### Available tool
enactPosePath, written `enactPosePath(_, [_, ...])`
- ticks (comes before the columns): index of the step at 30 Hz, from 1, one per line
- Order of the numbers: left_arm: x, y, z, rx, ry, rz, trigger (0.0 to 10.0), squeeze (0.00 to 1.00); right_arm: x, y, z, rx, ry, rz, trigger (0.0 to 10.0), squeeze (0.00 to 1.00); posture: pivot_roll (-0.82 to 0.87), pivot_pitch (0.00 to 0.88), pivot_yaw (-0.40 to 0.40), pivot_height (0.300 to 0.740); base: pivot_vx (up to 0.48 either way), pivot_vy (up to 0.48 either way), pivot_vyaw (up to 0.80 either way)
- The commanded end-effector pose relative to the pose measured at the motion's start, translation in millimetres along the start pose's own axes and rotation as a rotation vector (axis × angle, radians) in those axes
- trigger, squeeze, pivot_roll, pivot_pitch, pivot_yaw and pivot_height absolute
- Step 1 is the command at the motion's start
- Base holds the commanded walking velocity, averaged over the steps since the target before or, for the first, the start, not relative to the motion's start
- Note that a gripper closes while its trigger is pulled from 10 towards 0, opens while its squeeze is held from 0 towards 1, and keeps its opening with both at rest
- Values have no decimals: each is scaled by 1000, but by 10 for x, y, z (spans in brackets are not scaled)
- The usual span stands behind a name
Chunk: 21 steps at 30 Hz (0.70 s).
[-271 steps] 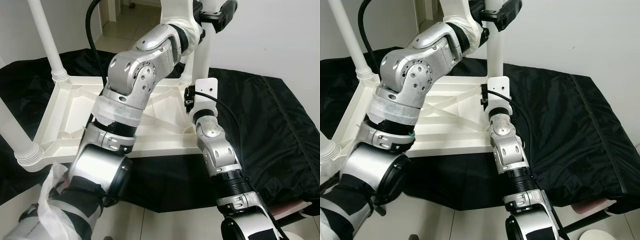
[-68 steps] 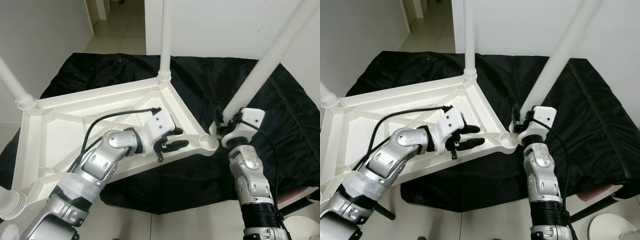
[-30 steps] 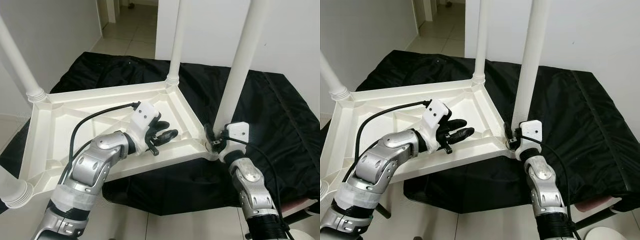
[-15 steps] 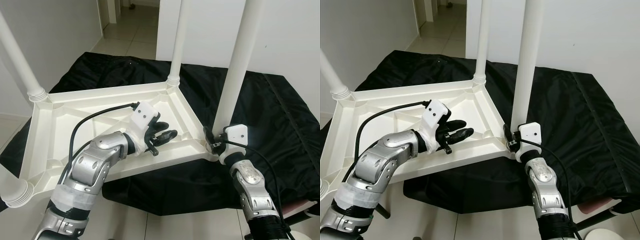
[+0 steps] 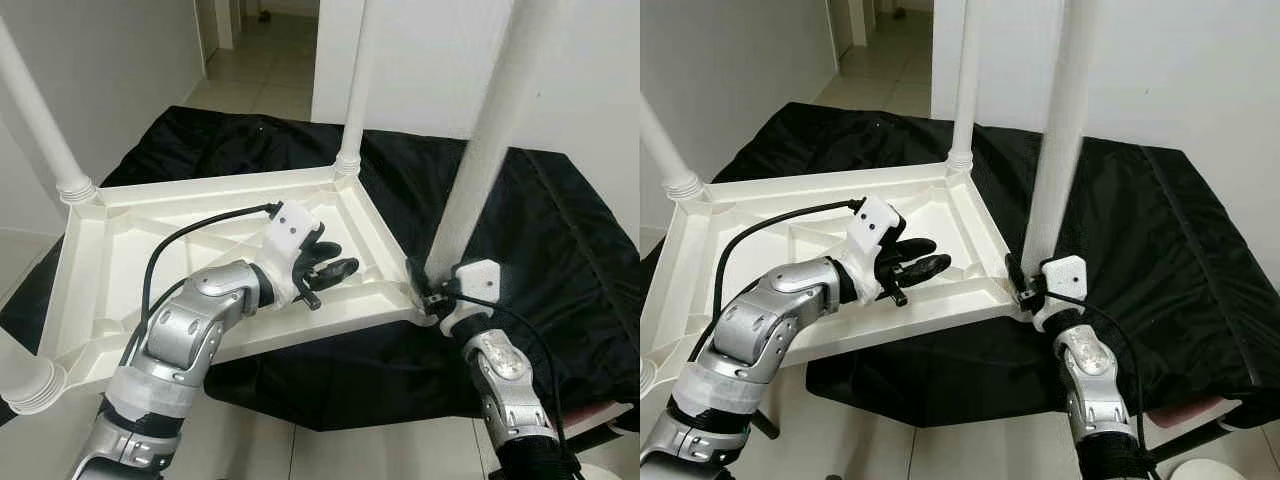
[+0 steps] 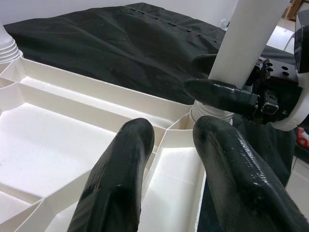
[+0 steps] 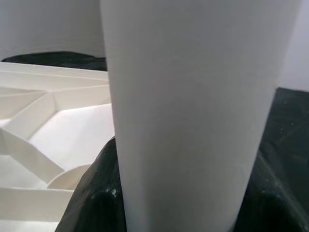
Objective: Building children table
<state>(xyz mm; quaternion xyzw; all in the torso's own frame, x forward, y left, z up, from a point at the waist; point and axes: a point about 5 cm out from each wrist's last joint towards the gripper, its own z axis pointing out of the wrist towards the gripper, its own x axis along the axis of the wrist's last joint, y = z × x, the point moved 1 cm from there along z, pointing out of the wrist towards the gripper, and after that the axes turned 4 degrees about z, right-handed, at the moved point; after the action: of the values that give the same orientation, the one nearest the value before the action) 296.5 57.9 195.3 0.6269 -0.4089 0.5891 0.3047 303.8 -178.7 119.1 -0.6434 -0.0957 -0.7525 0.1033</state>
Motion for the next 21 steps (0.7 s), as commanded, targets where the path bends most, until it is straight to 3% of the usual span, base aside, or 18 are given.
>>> enactPosePath(1, [34,-44,0,52,-2,5,10000,0,-298,-62,-96,5,-138,99,10000,0,69,0,-37,740,0,0,0])
enactPosePath(21, [30,-37,-31,61,-5,5,10000,0,-423,-24,-39,-62,-237,256,10000,0,80,3,-51,740,0,0,0])
